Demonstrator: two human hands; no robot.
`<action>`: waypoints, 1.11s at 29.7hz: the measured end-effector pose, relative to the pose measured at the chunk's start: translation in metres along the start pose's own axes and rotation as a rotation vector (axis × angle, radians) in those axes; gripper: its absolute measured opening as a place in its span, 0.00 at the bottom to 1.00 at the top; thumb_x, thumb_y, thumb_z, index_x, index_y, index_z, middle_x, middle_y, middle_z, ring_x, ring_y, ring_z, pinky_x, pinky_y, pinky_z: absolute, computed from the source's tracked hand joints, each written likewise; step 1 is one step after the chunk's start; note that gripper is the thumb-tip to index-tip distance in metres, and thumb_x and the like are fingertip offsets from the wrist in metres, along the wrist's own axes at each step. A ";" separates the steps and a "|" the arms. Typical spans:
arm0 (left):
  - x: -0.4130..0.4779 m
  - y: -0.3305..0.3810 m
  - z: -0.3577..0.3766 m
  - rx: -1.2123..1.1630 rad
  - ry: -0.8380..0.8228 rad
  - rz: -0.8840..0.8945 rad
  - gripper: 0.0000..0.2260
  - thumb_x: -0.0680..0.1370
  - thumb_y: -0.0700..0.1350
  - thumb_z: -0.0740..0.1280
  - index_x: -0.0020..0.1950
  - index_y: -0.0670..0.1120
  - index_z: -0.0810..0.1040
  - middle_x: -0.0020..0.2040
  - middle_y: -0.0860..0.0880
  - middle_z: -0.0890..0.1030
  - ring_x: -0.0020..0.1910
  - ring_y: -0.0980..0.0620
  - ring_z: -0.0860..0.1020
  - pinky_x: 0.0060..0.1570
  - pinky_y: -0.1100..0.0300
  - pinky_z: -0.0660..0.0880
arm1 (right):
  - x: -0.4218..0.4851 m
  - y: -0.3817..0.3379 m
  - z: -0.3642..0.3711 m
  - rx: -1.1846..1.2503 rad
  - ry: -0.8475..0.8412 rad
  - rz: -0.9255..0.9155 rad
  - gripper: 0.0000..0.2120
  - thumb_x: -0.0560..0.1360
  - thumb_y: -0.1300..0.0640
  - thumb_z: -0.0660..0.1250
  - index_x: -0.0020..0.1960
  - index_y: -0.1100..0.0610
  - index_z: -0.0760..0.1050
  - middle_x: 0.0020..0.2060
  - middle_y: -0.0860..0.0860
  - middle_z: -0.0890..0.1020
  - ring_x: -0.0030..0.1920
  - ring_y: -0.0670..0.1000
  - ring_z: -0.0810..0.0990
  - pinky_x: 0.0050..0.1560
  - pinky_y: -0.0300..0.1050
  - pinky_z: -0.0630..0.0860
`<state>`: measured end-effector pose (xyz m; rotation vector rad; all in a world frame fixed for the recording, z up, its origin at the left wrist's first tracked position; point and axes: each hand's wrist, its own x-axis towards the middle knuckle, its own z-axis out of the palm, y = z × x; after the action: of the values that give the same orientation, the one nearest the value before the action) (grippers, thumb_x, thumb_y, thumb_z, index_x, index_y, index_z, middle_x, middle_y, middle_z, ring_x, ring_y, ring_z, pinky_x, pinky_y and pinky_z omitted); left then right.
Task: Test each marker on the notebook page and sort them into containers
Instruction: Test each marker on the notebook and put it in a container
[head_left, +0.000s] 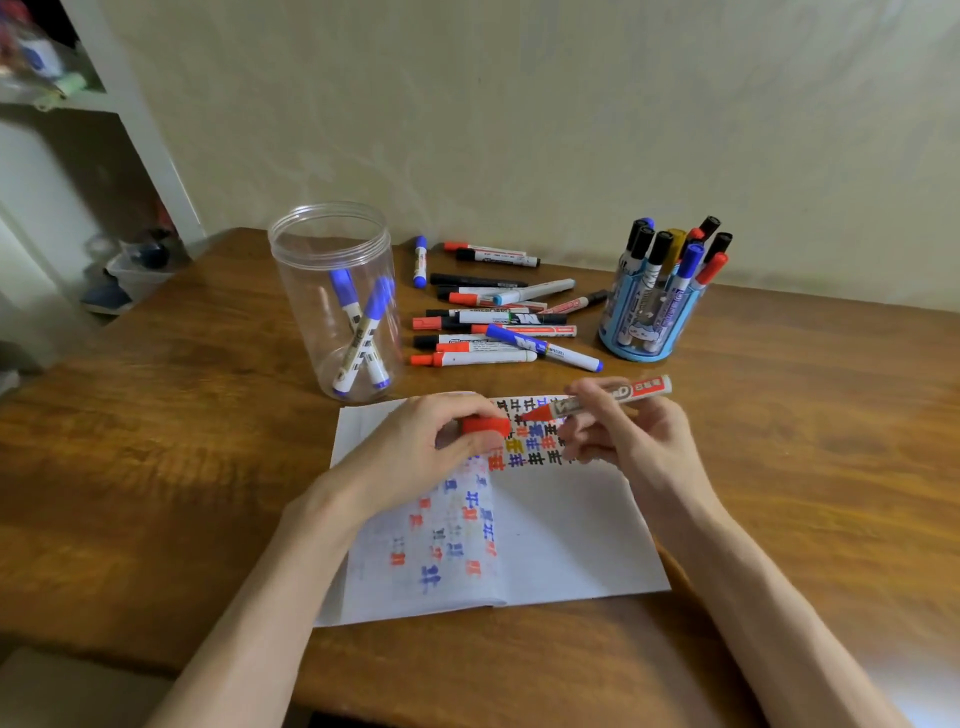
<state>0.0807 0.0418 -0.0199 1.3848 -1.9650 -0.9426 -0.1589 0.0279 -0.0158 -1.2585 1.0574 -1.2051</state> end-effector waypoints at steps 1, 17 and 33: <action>-0.001 -0.004 -0.002 0.010 -0.008 -0.017 0.11 0.80 0.51 0.69 0.63 0.59 0.80 0.61 0.65 0.78 0.61 0.66 0.77 0.52 0.67 0.80 | -0.002 0.000 0.001 -0.015 -0.006 0.012 0.12 0.81 0.53 0.71 0.52 0.63 0.83 0.38 0.60 0.86 0.36 0.56 0.84 0.40 0.47 0.80; -0.005 -0.023 -0.009 0.098 0.058 -0.002 0.10 0.81 0.53 0.68 0.61 0.62 0.80 0.59 0.65 0.80 0.57 0.66 0.77 0.48 0.74 0.74 | -0.018 0.013 0.038 -0.478 0.032 -0.082 0.11 0.79 0.56 0.74 0.38 0.53 0.83 0.32 0.44 0.86 0.30 0.42 0.82 0.35 0.35 0.76; -0.007 -0.020 -0.006 0.123 0.129 0.024 0.12 0.79 0.56 0.70 0.62 0.64 0.77 0.49 0.74 0.73 0.51 0.69 0.77 0.42 0.76 0.74 | -0.021 0.015 0.040 -0.559 0.007 -0.140 0.08 0.78 0.53 0.76 0.39 0.48 0.84 0.35 0.40 0.86 0.35 0.45 0.86 0.38 0.43 0.83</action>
<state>0.0986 0.0421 -0.0322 1.4477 -1.9653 -0.7137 -0.1200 0.0522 -0.0296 -1.7792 1.3871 -1.0477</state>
